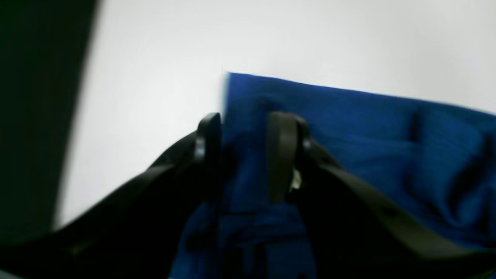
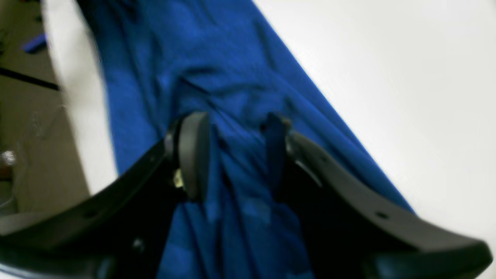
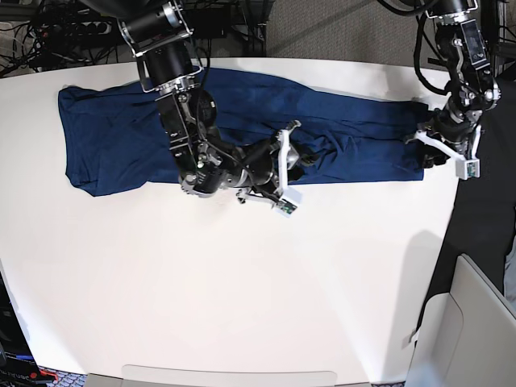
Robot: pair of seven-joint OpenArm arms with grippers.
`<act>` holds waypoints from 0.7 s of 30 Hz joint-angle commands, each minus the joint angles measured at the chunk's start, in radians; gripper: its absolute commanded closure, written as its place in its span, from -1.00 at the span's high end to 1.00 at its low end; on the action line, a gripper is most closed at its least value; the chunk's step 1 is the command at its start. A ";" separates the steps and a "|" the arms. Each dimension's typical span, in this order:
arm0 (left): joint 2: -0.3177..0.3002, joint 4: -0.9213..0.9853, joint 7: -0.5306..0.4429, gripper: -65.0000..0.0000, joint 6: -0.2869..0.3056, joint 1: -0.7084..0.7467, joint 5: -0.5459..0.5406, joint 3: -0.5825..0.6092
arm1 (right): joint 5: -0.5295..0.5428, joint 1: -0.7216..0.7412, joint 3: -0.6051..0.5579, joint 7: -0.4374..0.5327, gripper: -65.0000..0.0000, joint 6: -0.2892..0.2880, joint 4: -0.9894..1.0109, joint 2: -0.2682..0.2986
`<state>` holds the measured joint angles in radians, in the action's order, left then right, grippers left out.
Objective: Fold the T-shirt properly
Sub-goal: 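Drag the sleeve with the right gripper across the shirt body toward the left gripper, then release the sleeve and move the right gripper back to the shirt edge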
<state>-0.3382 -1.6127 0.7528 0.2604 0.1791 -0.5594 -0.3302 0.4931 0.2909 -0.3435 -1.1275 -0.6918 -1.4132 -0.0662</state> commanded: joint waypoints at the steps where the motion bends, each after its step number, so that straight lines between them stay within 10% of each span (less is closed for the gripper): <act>1: -0.017 -0.019 -0.022 -0.30 0.007 -0.008 -0.012 -0.005 | 0.022 0.021 0.002 0.019 -0.25 -0.006 -0.039 0.009; 7: -0.040 -0.018 -0.013 0.11 0.007 0.017 -0.012 -0.005 | 0.022 -0.005 0.005 0.019 -0.25 -0.006 -0.128 0.096; 21: -0.043 0.050 0.027 0.12 0.014 0.021 -0.017 0.003 | 0.028 -0.120 0.179 0.016 -0.25 -0.006 -0.282 0.236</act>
<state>-0.3656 -1.5467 0.7971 0.2691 0.2085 -0.5659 -0.3260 0.5030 0.1566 -0.1703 -1.1290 -0.6926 -1.6760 0.1631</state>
